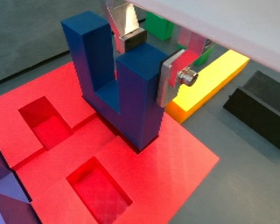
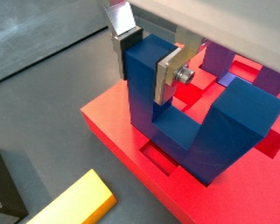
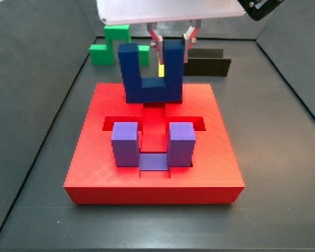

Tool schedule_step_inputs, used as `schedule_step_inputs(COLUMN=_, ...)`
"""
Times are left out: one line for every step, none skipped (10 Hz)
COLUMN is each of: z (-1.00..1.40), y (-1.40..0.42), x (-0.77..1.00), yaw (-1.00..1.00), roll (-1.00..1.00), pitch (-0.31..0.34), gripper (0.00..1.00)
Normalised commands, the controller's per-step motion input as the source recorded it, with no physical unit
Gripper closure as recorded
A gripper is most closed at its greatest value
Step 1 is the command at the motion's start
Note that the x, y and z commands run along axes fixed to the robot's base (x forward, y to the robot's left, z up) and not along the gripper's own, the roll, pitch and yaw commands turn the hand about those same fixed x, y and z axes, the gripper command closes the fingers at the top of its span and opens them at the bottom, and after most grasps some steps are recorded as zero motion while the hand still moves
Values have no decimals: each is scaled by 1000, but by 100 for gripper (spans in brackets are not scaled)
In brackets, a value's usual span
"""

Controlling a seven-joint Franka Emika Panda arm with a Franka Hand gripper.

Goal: Pick up the blue object. Move up. Place the blue object on the fixture. Regrasp the blue object. Move to above the board. Insert the blue object.
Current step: Insert the blue object.

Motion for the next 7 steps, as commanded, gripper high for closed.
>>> schedule_step_inputs(z=-31, y=0, x=0, yaw=-3, roll=-77, pitch=0, gripper=100)
schedule_step_inputs(z=-63, y=0, x=0, yaw=-51, roll=-60, pitch=0, gripper=100)
schedule_step_inputs(z=-51, y=0, x=0, yaw=-54, roll=-63, pitch=0, gripper=100)
schedule_step_inputs(z=-54, y=26, x=0, yaw=-77, roll=-61, pitch=19, gripper=100)
schedule_step_inputs(z=-23, y=6, x=0, yaw=-157, roll=-27, pitch=60, gripper=100)
schedule_step_inputs(z=-6, y=29, x=0, yaw=-151, roll=-59, pitch=50, gripper=100)
schedule_step_inputs(z=-11, y=31, x=0, yaw=-146, roll=-46, pitch=49, gripper=100)
